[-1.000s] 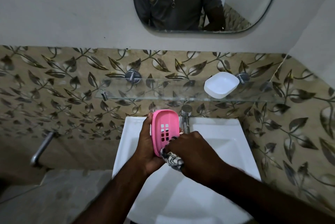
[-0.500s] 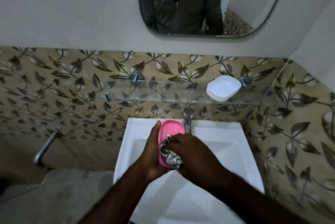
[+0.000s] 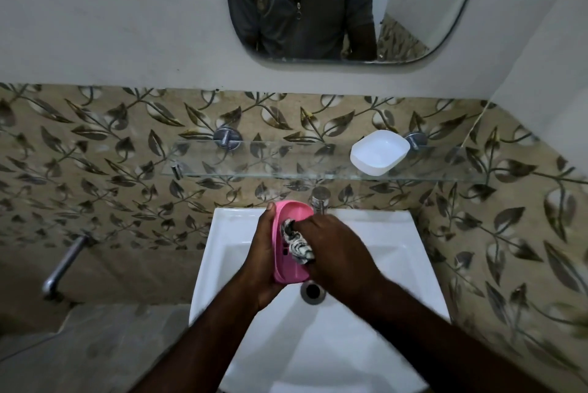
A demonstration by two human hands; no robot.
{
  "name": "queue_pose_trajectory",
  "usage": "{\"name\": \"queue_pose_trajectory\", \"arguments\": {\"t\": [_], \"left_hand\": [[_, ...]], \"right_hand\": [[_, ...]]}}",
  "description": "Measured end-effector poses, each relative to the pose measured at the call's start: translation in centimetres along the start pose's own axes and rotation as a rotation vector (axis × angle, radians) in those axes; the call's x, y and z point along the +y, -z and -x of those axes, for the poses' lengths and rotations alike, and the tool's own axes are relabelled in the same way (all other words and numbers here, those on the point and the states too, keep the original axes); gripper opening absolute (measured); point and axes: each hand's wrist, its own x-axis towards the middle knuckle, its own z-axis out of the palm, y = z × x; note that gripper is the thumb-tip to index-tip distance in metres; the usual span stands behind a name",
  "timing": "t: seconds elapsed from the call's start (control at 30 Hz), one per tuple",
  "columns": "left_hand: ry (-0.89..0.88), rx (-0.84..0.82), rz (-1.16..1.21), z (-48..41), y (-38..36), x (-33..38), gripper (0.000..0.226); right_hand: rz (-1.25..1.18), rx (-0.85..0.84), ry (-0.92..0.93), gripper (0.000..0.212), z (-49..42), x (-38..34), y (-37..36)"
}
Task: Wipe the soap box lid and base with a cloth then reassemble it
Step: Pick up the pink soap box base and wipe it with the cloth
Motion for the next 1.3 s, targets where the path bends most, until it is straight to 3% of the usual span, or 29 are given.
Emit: {"name": "queue_pose_trajectory", "arguments": {"t": [0.23, 0.3, 0.4, 0.43, 0.5, 0.6, 0.67, 0.87, 0.93, 1.03, 1.1, 1.3], "left_hand": [[-0.072, 0.057, 0.101, -0.3, -0.4, -1.0, 0.069], [-0.086, 0.056, 0.117, -0.3, -0.3, -1.1, 0.068], [-0.082, 0.021, 0.101, -0.1, -0.7, -1.2, 0.074], [-0.083, 0.020, 0.104, -0.1, -0.8, -1.3, 0.074], [-0.097, 0.022, 0.119, 0.0, -0.9, -1.2, 0.074], [-0.096, -0.004, 0.130, 0.1, -1.3, -0.8, 0.074], [-0.091, -0.025, 0.121, 0.2, -1.7, -0.6, 0.072], [-0.093, -0.074, 0.028, 0.5, -2.2, -0.6, 0.060], [-0.102, -0.072, -0.031, 0.3, -2.0, 0.1, 0.059], [-0.081, -0.043, -0.095, -0.3, -1.8, 1.0, 0.065], [-0.087, -0.022, -0.109, -0.5, -1.8, 1.8, 0.066], [-0.111, 0.036, -0.149, -1.0, -2.0, 2.7, 0.072]], "right_hand": [[-0.251, -0.025, -0.323, 0.025, 1.6, -1.8, -1.3], [-0.377, -0.054, -0.392, 0.024, 1.9, -2.1, -1.0], [-0.651, -0.088, -0.509, 0.005, 1.6, -2.2, 0.0], [-0.705, -0.082, -0.512, 0.009, 1.5, -2.0, 0.3], [-0.872, -0.065, -0.546, 0.019, 1.3, -1.7, 0.8], [-1.299, 0.039, -0.722, 0.014, 1.1, -1.2, 0.9], [-1.377, 0.168, -0.807, 0.015, 0.8, -1.2, 0.8], [-1.221, 0.237, -0.708, 0.015, -0.5, -0.5, 1.2], [-1.169, 0.216, -0.591, 0.019, -0.6, -0.6, 1.6], [-1.050, 0.141, -0.265, 0.027, -0.7, -1.1, 2.4], [-0.879, 0.088, -0.115, 0.024, -0.7, -0.5, 2.2], [-0.083, -0.154, 0.196, 0.049, -0.6, 2.4, 1.1]]}}
